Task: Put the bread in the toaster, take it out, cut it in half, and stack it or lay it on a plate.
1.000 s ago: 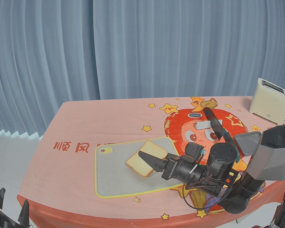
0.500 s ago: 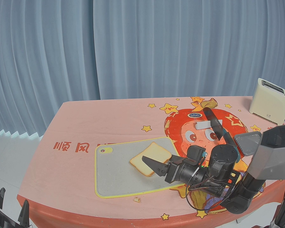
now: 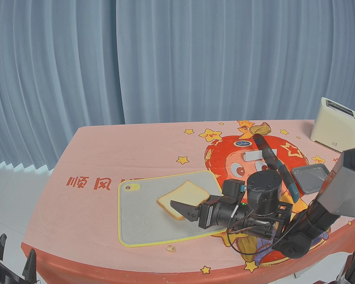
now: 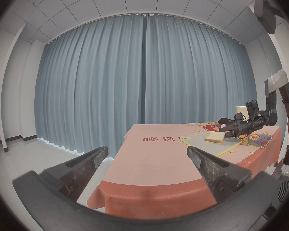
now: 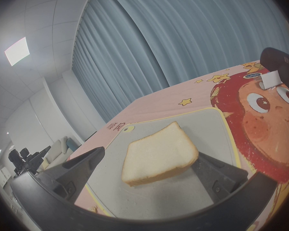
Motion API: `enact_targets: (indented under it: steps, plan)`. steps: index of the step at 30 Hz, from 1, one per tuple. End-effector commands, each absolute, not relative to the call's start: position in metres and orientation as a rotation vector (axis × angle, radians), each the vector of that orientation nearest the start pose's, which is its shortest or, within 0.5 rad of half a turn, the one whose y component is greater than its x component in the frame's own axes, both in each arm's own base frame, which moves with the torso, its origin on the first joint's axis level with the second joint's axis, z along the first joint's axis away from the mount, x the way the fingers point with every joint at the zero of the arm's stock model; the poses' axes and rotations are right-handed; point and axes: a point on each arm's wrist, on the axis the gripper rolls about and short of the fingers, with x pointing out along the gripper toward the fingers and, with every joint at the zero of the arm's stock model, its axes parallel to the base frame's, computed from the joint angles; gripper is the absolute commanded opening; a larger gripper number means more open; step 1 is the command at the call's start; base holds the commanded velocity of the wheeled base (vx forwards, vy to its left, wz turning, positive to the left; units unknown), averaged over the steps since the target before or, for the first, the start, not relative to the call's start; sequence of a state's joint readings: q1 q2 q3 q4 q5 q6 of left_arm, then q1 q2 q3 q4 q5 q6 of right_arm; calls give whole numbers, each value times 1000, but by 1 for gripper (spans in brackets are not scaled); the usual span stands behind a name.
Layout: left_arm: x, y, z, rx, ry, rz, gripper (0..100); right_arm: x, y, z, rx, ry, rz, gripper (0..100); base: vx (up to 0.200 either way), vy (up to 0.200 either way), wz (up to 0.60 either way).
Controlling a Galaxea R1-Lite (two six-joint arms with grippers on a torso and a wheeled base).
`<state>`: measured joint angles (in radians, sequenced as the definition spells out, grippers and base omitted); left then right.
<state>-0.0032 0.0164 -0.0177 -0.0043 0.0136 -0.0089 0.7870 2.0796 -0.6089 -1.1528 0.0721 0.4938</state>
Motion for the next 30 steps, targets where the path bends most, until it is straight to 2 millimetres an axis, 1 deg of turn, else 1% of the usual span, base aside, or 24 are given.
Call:
enact_targets:
  steps: [1,5,10,17,23,26,30]
  plan:
    - [-22,0,76,-9,12,12,100,237,246,91,332,468,782,100,0,0,0]
    - [-22,0,76,-9,12,12,100,237,247,96,323,481,780,100,0,0,0]
    - [-22,0,76,-9,12,11,100,240,253,101,304,523,772,100,0,0,0]
    - [-22,0,76,-9,12,11,100,239,252,117,273,606,732,100,0,0,0]
    - [-22,0,76,-9,12,11,100,244,247,134,276,620,707,100,0,0,0]
    - [-22,0,76,-9,12,11,100,244,247,137,270,653,693,100,0,0,0]
    - [-22,0,76,-9,12,11,100,244,246,133,261,703,656,100,0,0,0]
